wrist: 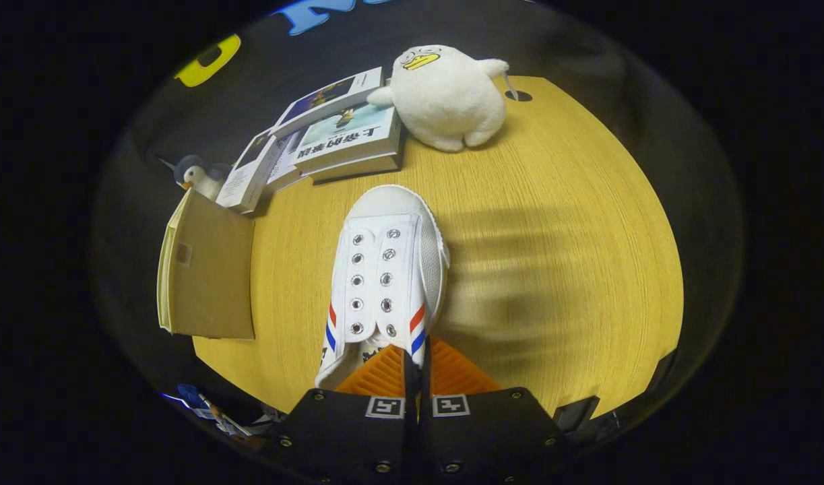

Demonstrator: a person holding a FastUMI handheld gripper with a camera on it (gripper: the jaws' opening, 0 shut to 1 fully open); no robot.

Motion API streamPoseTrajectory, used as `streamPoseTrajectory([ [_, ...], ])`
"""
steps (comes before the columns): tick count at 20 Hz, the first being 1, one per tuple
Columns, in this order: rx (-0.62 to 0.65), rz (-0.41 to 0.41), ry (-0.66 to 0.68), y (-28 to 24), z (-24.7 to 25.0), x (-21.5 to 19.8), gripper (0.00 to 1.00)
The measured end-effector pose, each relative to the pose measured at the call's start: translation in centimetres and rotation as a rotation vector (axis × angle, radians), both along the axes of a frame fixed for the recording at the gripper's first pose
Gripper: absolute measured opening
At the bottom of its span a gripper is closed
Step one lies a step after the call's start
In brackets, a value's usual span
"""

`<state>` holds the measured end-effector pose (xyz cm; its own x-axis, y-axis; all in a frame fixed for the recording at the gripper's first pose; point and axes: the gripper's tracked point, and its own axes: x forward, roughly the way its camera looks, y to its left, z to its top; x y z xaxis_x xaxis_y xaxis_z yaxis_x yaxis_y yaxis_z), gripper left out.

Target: Open the storage box then place both shoes into the box .Put the left shoe in first, then the right shoe, with the right side of both shoes facing outward in a uniform manner.

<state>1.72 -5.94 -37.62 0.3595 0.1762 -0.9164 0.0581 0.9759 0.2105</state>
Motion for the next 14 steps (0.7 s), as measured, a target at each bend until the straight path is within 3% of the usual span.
streamPoseTrajectory([
  [7, 0.038, 0.077, -0.084, 5.9, 7.9, 0.4, 0.01],
  [14, 0.063, 0.162, -0.113, 12.5, 12.4, 1.0, 0.01],
])
